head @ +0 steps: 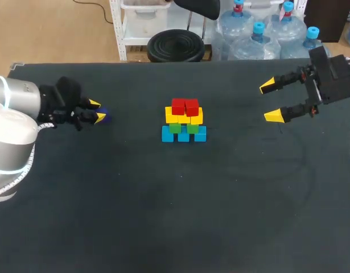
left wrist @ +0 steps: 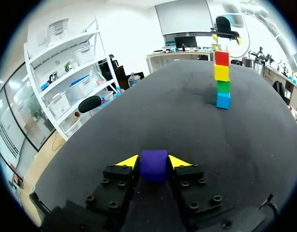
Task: Place the blue cubes, place green cubes on the blue cubes, place the yellow cubes on the green cubes, then place the red cubes on the yellow cubes, and place purple cube on the red cubes.
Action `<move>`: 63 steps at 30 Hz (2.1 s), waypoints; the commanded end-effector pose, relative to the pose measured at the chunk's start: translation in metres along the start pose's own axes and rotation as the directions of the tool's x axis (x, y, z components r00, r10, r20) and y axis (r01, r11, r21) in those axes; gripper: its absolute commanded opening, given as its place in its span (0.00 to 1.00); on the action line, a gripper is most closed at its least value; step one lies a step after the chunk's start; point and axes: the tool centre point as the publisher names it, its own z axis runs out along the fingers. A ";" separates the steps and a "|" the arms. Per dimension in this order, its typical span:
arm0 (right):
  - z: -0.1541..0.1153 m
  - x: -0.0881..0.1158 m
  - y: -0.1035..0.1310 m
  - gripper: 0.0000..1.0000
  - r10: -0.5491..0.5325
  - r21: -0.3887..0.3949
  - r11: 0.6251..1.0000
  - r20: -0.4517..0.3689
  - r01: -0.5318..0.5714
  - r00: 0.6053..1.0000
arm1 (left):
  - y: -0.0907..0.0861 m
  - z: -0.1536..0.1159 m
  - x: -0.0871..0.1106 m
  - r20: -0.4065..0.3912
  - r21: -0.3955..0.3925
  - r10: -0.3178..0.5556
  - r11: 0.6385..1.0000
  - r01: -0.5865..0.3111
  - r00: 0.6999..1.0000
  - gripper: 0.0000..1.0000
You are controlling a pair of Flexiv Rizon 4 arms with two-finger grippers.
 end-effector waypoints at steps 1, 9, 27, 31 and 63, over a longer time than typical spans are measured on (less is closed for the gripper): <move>0.001 0.000 0.000 1.00 -0.001 0.001 1.000 0.000 0.001 1.000 | 0.002 0.002 -0.001 -0.001 0.003 0.000 1.000 0.000 1.000 0.00; 0.001 0.000 0.000 1.00 -0.001 0.001 1.000 0.000 0.001 1.000 | -0.004 -0.004 -0.010 0.004 0.013 0.022 1.000 -0.022 1.000 0.00; 0.001 0.000 0.000 1.00 -0.001 0.001 1.000 0.000 0.001 1.000 | -0.025 -0.060 -0.098 0.062 0.216 0.171 0.960 -0.180 0.983 0.00; 0.001 0.000 0.000 1.00 -0.001 0.001 1.000 0.000 0.001 1.000 | -0.034 -0.061 -0.120 0.066 0.222 0.202 0.952 -0.211 0.977 0.00; 0.001 0.000 0.000 1.00 -0.001 0.001 1.000 0.000 0.001 1.000 | -0.091 -0.022 -0.216 0.130 0.292 0.325 0.890 -0.349 0.937 0.00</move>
